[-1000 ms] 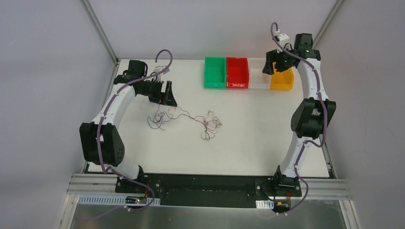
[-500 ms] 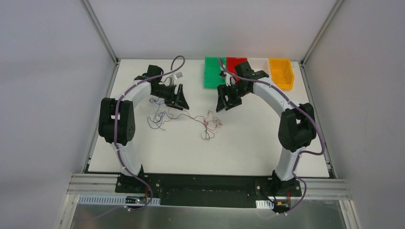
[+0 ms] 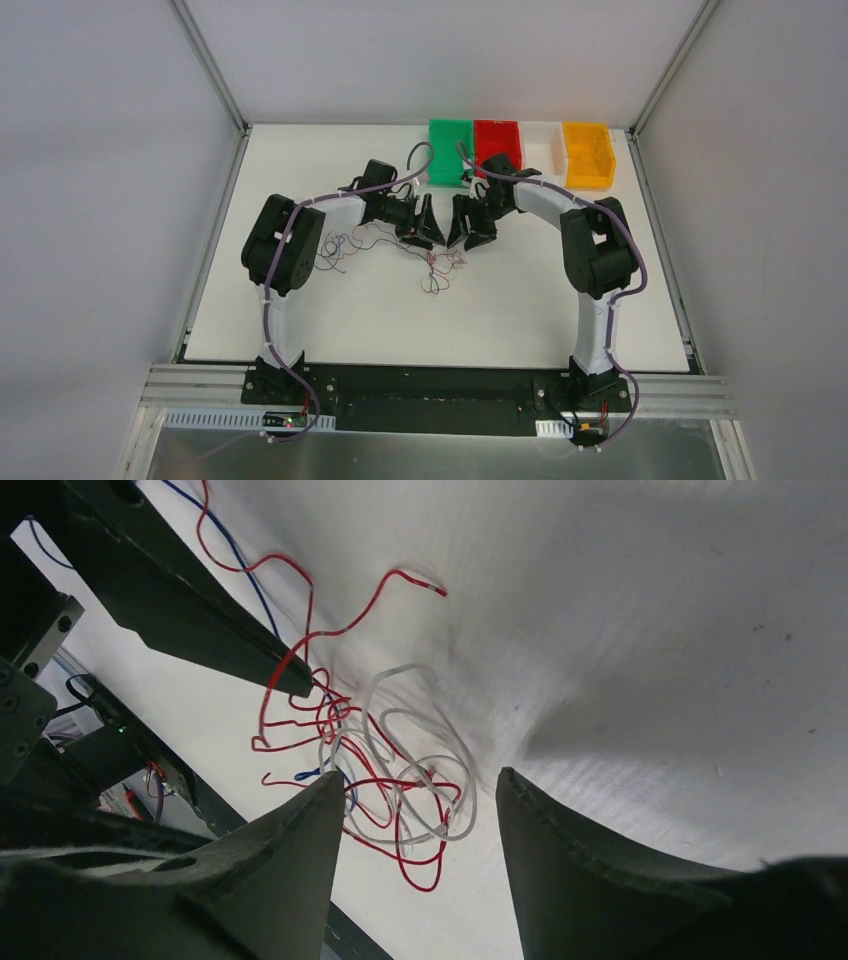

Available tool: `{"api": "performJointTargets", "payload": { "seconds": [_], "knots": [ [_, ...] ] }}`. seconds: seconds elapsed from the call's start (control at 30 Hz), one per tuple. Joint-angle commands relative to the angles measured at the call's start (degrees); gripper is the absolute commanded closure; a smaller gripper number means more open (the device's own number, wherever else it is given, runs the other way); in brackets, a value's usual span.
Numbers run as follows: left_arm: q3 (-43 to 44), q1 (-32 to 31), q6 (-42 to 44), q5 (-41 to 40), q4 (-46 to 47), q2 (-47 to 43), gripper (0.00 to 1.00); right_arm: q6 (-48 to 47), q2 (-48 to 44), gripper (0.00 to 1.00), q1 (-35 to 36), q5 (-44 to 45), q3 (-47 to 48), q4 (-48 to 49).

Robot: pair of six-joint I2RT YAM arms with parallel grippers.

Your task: Untangle the cables

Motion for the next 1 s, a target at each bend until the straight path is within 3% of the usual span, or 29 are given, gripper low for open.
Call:
{"api": "performJointTargets", "payload": {
  "seconds": [0.0,0.1,0.27,0.47,0.6,0.8,0.97],
  "knots": [
    [-0.8,-0.9,-7.6,-2.2,9.4,1.7,0.35,3.5,-1.2,0.4,0.1,0.8,-2.7,3.2],
    [-1.6,-1.3,-9.0,-2.9,11.6,2.1,0.47,3.8,-0.4,0.43,0.1,1.0,-4.0,3.8],
    [-2.4,-1.3,-10.5,-1.8,13.7,-3.8,0.98,2.9,0.2,0.48,1.5,5.0,-5.1,4.9],
    [3.8,-0.3,-9.2,2.4,5.7,-16.5,1.0,-1.7,1.2,0.51,2.8,11.9,-4.0,1.6],
    [9.8,2.6,-8.0,4.0,2.7,-22.1,1.0,-2.6,1.4,0.53,2.5,10.9,-3.7,0.2],
    [22.9,9.1,-14.3,7.5,3.4,-23.5,1.0,-4.4,2.9,0.57,2.5,9.1,-1.4,-2.5],
    [33.6,13.0,-14.8,7.9,3.9,-23.7,1.0,-4.5,4.0,0.61,2.5,7.8,0.1,-4.1]
  ]
}}
